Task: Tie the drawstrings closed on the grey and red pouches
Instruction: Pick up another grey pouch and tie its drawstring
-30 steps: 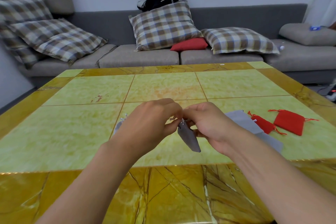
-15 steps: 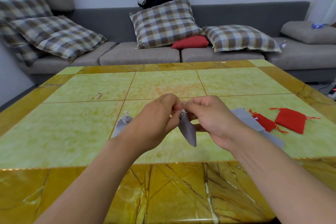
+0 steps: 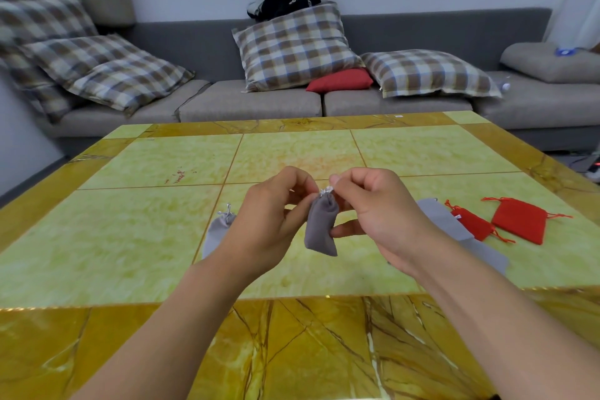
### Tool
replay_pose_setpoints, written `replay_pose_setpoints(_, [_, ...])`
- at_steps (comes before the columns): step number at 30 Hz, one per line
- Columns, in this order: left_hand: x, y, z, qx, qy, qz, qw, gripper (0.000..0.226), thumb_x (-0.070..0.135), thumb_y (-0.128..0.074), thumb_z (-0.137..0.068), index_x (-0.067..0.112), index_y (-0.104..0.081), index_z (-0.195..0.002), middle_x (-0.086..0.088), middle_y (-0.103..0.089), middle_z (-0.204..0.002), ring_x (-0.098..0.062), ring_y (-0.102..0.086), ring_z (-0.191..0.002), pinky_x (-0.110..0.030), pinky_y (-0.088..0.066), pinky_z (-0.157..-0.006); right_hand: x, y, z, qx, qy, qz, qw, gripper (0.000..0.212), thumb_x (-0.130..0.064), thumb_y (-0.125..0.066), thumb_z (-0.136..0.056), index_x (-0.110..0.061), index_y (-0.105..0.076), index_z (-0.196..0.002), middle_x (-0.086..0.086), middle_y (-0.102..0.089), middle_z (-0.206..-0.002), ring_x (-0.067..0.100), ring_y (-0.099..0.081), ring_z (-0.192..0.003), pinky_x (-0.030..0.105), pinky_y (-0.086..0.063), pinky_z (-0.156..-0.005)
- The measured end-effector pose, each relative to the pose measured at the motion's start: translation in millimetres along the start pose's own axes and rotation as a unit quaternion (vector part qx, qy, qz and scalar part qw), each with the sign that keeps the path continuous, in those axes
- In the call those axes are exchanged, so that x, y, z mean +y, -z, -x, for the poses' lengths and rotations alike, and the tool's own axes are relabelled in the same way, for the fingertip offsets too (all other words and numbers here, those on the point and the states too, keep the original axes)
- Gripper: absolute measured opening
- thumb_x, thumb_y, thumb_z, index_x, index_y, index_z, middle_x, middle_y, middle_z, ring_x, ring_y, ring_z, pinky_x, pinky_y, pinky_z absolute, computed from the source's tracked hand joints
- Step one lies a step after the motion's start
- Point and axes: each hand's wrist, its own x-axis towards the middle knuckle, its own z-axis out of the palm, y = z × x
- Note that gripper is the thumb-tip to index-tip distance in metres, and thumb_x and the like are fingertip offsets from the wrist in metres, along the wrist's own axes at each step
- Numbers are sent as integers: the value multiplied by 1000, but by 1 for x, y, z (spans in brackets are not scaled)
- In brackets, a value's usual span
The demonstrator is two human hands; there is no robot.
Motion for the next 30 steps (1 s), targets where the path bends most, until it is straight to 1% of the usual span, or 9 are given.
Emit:
replay_pose_setpoints(3, [-1,-1,2,31,-42,-27,998,11,11,-64,-94,17,-71,-100,11,-71,-91,-2,-67,-86,-13,-51,-68,1,-3,0,9,16,8,1000,30,-16,-54,-101,10,-62,-89,23,-68,-87,21,-68,-71,28,-55,-52])
replay_pose_setpoints(5, [-3,-1,2,64,-82,-79,991,13,13,-67,-92,17,-76,-101,10,-73,-89,-3,-67,-83,-17,-53,-68,2,-4,0,17,22,10,1000,30,-16,-55,-101,11,-62,-89,25,-69,-90,21,-68,-71,29,-55,-53])
replay_pose_setpoints(8, [-4,-3,1,95,-107,-129,981,14,19,-66,-90,19,-78,-98,7,-75,-87,-7,-66,-76,-27,-53,-66,3,-5,-1,26,27,16,999,31,-16,-54,-101,10,-62,-87,23,-69,-87,22,-70,-69,32,-57,-55])
replay_pose_setpoints(11, [-5,-4,0,106,-104,-140,979,18,28,-61,-93,17,-77,-96,6,-74,-85,-9,-64,-74,-29,-52,-64,4,-5,-1,28,28,16,999,30,-17,-54,-101,5,-63,-83,20,-70,-86,23,-71,-67,35,-58,-58])
replay_pose_setpoints(13, [-5,-4,0,117,-104,-159,975,25,31,-55,-94,15,-74,-95,5,-72,-85,-10,-62,-72,-30,-52,-63,5,-6,-1,35,34,15,999,30,-16,-53,-101,5,-64,-83,21,-70,-86,22,-71,-66,35,-58,-57])
replay_pose_setpoints(16, [-2,-2,-2,130,-98,-166,973,26,32,-53,-95,14,-72,-95,5,-70,-84,-10,-60,-72,-26,-51,-63,4,-8,-1,55,60,27,996,28,-13,-53,-101,8,-63,-85,22,-68,-84,22,-71,-65,33,-58,-55])
replay_pose_setpoints(21, [1,-1,-2,153,-95,-139,974,14,22,-62,-92,11,-72,-92,5,-69,-82,-9,-61,-71,-24,-52,-62,2,-12,0,84,99,66,989,28,-14,-53,-101,7,-60,-83,16,-68,-77,22,-71,-61,37,-60,-56])
replay_pose_setpoints(26, [1,2,-2,151,-103,-145,972,11,18,-65,-91,11,-72,-91,12,-64,-80,-8,-61,-75,-20,-51,-63,2,-14,2,89,97,56,990,27,-15,-53,-101,4,-63,-85,18,-69,-80,22,-72,-64,36,-60,-57])
replay_pose_setpoints(30, [-3,2,-4,137,-90,-132,978,5,14,-69,-91,10,-73,-91,13,-65,-80,-3,-62,-76,-10,-50,-65,7,-15,-1,107,103,67,987,27,-16,-53,-101,2,-63,-84,16,-68,-78,19,-70,-61,35,-60,-54])
